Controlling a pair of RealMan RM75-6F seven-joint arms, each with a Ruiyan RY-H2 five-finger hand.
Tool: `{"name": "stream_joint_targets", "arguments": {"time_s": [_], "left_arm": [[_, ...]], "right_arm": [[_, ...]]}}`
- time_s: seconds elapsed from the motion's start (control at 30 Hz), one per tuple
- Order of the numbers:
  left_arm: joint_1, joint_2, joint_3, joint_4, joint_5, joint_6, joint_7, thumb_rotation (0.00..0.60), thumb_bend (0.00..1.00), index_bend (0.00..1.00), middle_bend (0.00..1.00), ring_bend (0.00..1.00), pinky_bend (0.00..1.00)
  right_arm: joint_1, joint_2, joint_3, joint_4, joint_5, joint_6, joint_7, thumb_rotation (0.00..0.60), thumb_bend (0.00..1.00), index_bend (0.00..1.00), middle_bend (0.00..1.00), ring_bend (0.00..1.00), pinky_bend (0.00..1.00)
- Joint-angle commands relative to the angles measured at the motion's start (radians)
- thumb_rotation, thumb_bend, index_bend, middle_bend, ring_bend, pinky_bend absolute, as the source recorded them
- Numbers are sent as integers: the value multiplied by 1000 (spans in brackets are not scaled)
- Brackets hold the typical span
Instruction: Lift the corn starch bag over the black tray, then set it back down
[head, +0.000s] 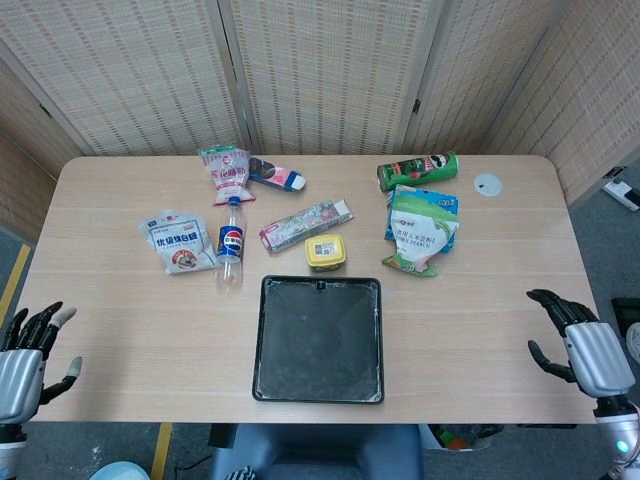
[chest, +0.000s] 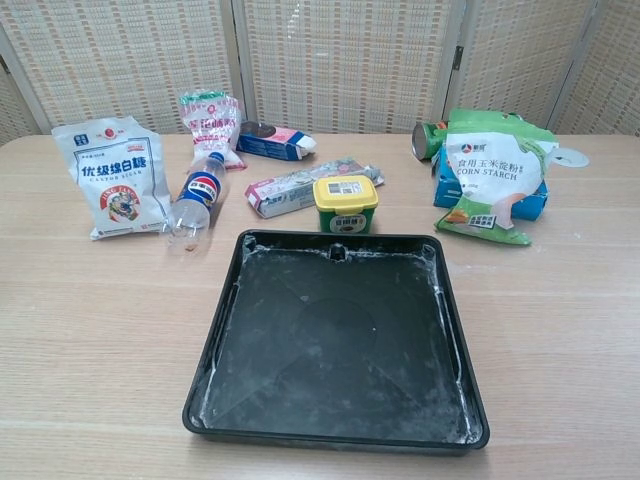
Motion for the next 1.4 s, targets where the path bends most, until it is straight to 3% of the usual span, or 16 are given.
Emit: {"name": "stream_joint_targets", "arguments": {"time_s": [0.03, 0.33, 0.7, 0.97, 1.13, 1.4], "left_arm": [[2, 0, -1, 0, -2, 3, -3, 600, 438, 187, 128, 160, 22], [20, 5, 8, 6, -7, 16, -15, 600, 438, 187, 128, 160, 22], [41, 14, 12, 14, -14, 33, -32, 600, 438, 187, 128, 160, 22], [53, 21, 14, 13, -16, 42, -38, 600, 438, 188, 128, 160, 23], [54, 24, 15, 10, -13, 40, -35, 600, 438, 189, 128, 160, 22], [55, 28, 13, -3, -6, 43, -24, 600, 437, 190, 128, 160, 22]], "right_arm": [[64, -3, 41, 15, 50, -82, 23, 600, 397, 158, 217, 256, 256], [238, -71, 127, 109, 210, -338, 7, 600, 396, 158, 224, 281, 280], [355, -219, 174, 318, 380, -566, 101, 600, 396, 158, 231, 286, 296], [400, -292, 189, 445, 387, -660, 239, 600, 341, 123, 203, 260, 283], [417, -309, 204, 492, 388, -717, 353, 600, 271, 15, 125, 194, 190], [490, -378, 229, 618, 368, -790, 444, 587, 245, 0, 92, 145, 119]]}}
